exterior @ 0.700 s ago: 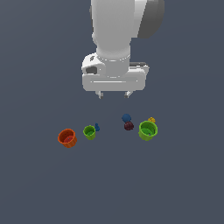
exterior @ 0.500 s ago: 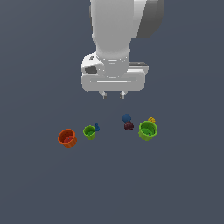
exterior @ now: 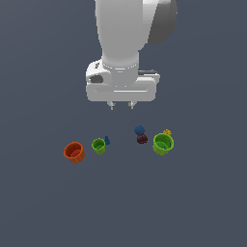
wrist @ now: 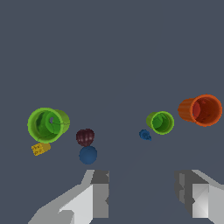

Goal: Pick up a designated object from a clutter of objects.

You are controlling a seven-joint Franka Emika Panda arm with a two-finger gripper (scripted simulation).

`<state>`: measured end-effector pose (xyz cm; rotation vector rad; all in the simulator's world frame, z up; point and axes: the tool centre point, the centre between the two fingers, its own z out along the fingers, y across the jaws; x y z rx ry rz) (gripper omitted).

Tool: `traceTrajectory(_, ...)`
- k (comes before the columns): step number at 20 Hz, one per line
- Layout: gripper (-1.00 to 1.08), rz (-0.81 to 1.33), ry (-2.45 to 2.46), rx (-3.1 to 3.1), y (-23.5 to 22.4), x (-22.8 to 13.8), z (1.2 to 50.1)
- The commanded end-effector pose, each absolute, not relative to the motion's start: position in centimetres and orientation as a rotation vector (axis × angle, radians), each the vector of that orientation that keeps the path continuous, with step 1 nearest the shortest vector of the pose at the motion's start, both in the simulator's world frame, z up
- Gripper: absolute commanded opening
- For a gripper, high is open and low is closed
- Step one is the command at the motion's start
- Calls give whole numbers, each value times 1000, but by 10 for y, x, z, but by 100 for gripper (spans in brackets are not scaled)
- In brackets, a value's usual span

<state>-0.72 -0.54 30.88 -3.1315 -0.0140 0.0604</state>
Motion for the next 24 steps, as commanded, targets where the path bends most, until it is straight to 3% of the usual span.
traceTrajectory(1,28,68,-34,-3138,-8,-6,306)
traceTrajectory(12,28,176,-309,-3200,-40,5,270)
traceTrajectory(24,28,475,-914,-3183,-107,18,195)
